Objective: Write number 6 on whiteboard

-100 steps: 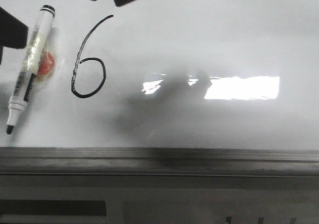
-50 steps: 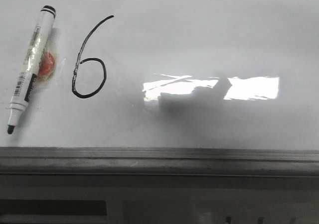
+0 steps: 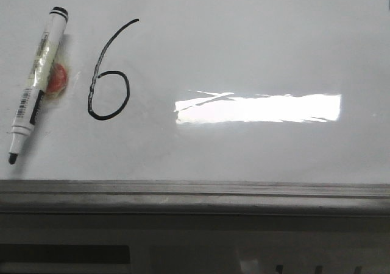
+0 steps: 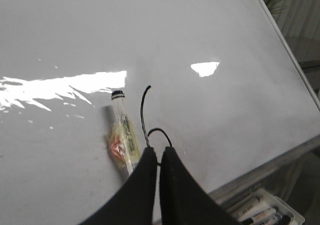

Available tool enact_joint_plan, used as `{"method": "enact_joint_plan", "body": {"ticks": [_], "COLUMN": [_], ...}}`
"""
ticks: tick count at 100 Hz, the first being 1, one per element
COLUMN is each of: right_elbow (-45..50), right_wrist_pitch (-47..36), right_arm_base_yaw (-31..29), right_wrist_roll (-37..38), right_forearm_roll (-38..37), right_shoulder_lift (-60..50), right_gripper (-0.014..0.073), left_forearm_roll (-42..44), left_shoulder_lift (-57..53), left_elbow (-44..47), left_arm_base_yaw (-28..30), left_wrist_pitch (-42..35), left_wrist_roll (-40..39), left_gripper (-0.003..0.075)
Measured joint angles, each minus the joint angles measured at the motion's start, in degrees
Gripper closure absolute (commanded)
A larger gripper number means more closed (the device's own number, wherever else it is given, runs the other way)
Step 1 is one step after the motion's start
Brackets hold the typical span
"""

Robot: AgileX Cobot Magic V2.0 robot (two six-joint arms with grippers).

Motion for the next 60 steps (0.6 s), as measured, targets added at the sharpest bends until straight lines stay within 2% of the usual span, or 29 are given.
{"method": "enact_joint_plan", "body": {"ticks": [17,60], "right_elbow": [5.24,5.65], "right_wrist_pitch": [-0.39,-0.87], "right_arm_base_yaw": [0.0,0.0], "right_wrist_roll": [0.0,-0.09], "right_forearm_roll": [-0.45,-0.58], "right_shoulder_lift": [-6.0,-7.1], "right_gripper": [0.0657,0.0657], "left_forearm_roll": [-0.59,-1.06], "left_shoulder_lift": [-0.62,-0.62], "left_elbow": [0.62,0.62], "left_arm_base_yaw": [0.0,0.0], "left_wrist_pitch": [2.23,2.32], "left_wrist_roll": [0.24,0.24], "left_gripper": [0.0741,0.0741]}}
